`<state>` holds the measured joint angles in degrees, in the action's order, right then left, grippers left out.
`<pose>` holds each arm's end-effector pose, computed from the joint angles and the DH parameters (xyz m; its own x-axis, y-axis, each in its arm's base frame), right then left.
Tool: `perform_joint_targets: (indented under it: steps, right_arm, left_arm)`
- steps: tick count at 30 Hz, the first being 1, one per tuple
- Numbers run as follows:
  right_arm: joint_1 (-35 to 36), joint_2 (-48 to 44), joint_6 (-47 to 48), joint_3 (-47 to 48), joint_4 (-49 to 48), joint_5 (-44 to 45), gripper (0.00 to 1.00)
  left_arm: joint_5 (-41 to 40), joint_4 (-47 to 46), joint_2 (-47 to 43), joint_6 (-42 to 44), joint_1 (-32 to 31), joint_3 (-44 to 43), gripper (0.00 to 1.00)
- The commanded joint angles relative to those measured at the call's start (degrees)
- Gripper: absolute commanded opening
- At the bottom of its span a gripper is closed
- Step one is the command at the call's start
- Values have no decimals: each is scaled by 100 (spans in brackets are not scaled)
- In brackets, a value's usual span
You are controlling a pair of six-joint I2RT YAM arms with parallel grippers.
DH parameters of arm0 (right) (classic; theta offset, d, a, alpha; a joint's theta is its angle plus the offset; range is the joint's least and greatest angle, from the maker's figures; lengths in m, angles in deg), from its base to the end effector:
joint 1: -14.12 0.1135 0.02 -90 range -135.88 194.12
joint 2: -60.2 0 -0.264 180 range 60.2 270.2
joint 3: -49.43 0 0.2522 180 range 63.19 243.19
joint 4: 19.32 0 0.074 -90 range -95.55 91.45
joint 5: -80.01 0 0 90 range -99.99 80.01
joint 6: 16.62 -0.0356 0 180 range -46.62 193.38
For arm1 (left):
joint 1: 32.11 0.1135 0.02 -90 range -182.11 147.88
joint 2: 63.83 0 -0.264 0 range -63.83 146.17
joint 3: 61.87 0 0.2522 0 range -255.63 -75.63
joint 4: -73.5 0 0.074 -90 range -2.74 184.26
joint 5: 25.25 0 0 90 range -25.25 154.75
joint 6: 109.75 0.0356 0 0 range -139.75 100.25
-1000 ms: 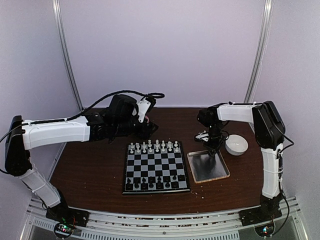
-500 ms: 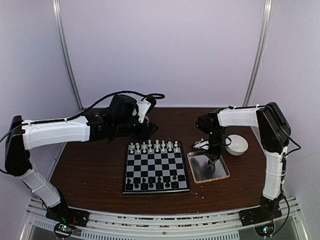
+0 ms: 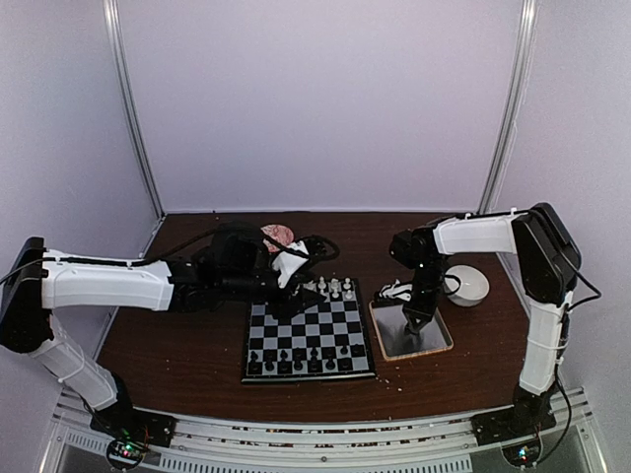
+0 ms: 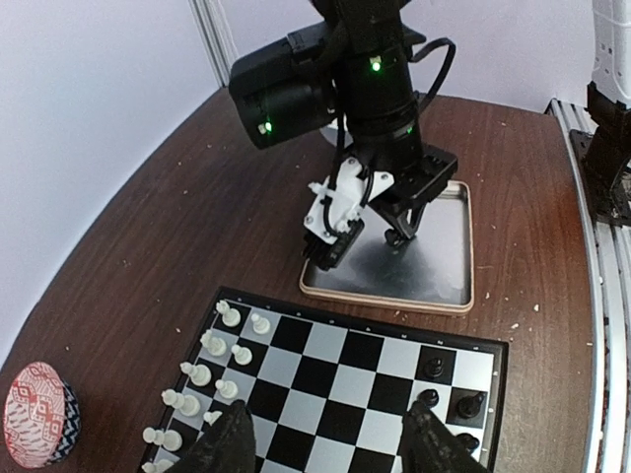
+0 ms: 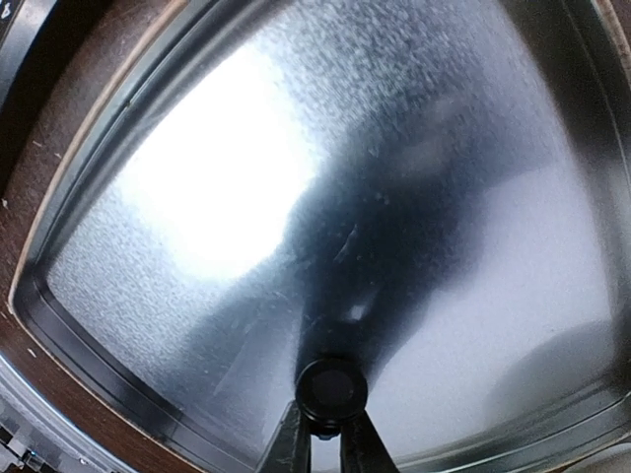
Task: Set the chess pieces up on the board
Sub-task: Pick up the rook from the storage box, then pass from the right arm to the left
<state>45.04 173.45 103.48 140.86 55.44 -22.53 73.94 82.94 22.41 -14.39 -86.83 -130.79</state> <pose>0.2928 0.1844 0.1543 -0.4965 -0.8680 -0.0090 -0.8429 0.4796 0.2441 0.1923 -0.2816 0.2527 -0.1759 0.4083 -0.8957 0.9086 0.4174 0.0118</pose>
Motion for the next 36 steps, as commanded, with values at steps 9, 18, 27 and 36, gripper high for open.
perform_joint_targets:
  steps: [9, 18, 27, 36]
  right_arm:
    - [609, 13, -544, -563, -671, 686, 0]
    - [261, -835, 680, 180, 640, -1359, 0]
    - [266, -695, 1450, 512, 1496, -3011, 0]
    - [266, -498, 1941, 845, 2169, -3827, 0]
  left_arm:
    - [-97, -706, 5, 1306, -441, -86, 52]
    - [564, -1206, 442, 2351, -629, -101, 54]
    - [901, -1398, 1396, 3158, -786, -675, 53]
    - [889, -1505, 1953, 3700, -931, -1020, 51]
